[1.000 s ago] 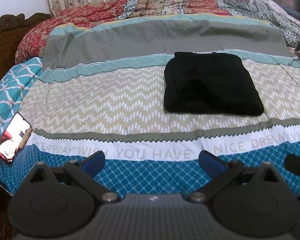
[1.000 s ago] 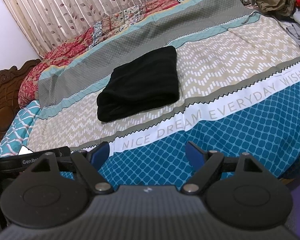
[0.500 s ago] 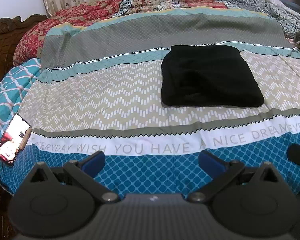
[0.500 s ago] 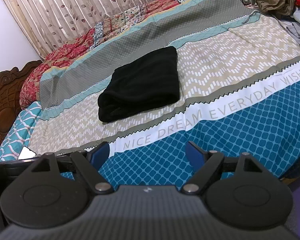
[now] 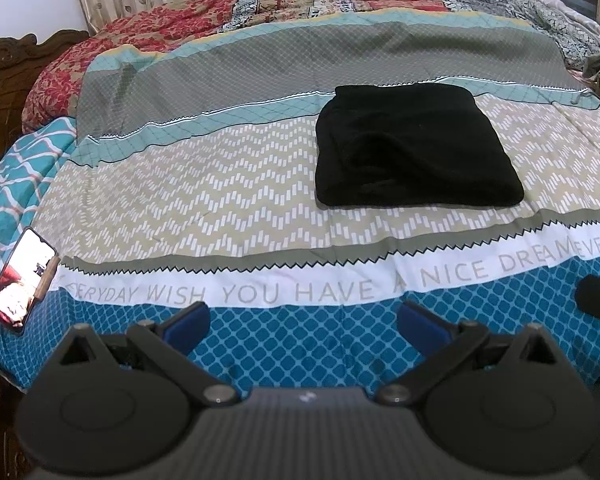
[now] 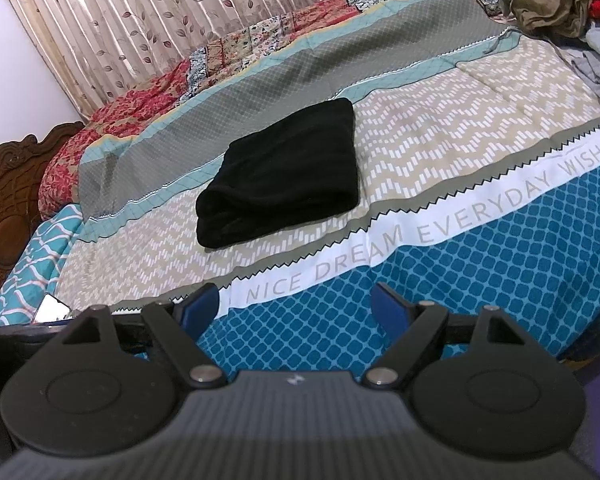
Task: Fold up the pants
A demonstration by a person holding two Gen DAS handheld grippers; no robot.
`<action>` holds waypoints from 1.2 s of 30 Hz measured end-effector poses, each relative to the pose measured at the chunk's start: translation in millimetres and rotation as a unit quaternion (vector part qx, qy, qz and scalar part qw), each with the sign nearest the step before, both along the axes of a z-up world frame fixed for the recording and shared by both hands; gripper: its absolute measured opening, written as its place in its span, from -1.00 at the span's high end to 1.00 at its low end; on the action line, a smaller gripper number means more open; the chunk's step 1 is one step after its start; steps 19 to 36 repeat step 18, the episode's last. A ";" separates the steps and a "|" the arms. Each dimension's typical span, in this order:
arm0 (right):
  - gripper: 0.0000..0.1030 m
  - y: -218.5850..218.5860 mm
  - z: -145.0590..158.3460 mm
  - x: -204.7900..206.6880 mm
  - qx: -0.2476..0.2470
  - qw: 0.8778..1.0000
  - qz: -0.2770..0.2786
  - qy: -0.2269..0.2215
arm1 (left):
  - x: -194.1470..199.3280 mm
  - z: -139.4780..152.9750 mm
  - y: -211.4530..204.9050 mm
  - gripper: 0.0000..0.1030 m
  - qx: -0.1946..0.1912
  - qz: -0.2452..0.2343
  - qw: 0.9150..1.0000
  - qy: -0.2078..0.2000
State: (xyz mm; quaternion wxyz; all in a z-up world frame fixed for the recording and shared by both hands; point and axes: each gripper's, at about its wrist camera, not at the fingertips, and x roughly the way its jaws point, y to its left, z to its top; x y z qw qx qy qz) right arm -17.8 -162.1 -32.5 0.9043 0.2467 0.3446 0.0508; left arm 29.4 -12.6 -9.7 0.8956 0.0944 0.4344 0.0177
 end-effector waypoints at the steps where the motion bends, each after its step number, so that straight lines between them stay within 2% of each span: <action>1: -0.65 -0.1 0.0 0.4 0.000 1.000 0.000 0.000 | 0.1 0.2 -0.1 -1.00 0.000 0.000 1.000 0.000; 11: -0.65 0.1 0.1 0.3 0.000 1.000 0.000 0.000 | 0.9 -0.5 -2.6 -1.00 -0.007 -0.009 1.000 0.007; 17: -0.65 0.8 0.9 0.7 -0.001 1.000 0.003 -0.005 | 1.6 -3.5 -1.6 -1.00 -0.033 -0.018 0.999 0.025; 36: -0.65 0.7 1.2 0.7 0.000 1.000 0.004 -0.007 | 0.8 -3.6 -2.5 -1.00 -0.033 -0.018 0.999 0.024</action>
